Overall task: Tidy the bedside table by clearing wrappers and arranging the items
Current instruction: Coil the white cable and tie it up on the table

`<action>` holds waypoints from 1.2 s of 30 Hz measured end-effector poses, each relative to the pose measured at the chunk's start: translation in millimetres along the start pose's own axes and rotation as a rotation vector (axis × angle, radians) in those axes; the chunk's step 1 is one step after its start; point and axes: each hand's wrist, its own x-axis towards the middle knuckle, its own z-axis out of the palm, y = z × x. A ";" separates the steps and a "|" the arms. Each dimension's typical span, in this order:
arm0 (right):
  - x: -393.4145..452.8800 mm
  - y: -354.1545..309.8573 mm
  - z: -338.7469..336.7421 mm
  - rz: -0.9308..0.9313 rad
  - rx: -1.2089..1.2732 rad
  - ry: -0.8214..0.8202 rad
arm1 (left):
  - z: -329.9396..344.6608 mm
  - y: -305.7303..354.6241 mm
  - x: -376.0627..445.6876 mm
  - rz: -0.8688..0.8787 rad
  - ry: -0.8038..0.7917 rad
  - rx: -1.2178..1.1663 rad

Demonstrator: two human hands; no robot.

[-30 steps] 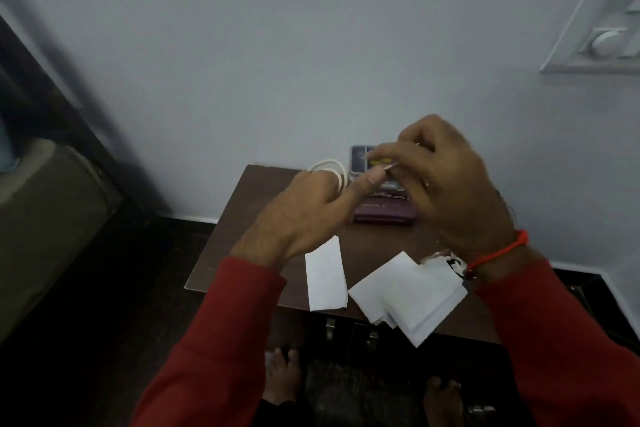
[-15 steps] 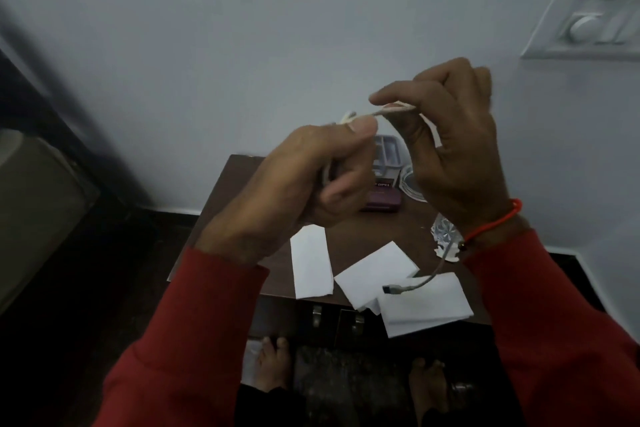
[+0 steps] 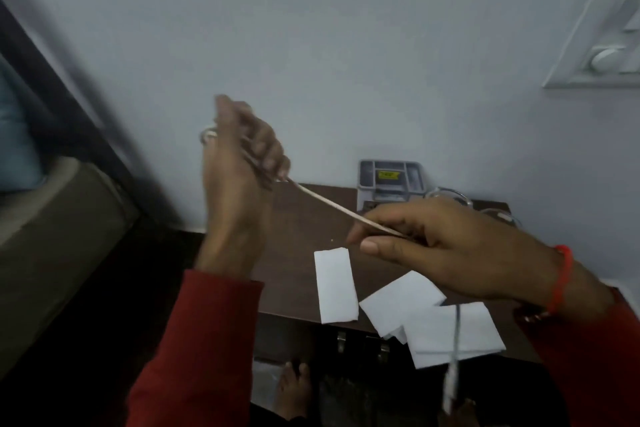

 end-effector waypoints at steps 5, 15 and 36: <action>-0.9 3.9 5.6 0.089 -0.048 -0.166 | 18.6 -30.9 -11.2 -0.075 0.117 -0.048; -5.7 31.3 -13.1 0.038 -0.142 0.316 | -6.2 -65.4 -27.3 -0.603 -0.558 0.817; 2.7 54.6 112.3 0.170 0.264 0.200 | -27.6 -108.6 -37.9 -0.354 -0.027 0.006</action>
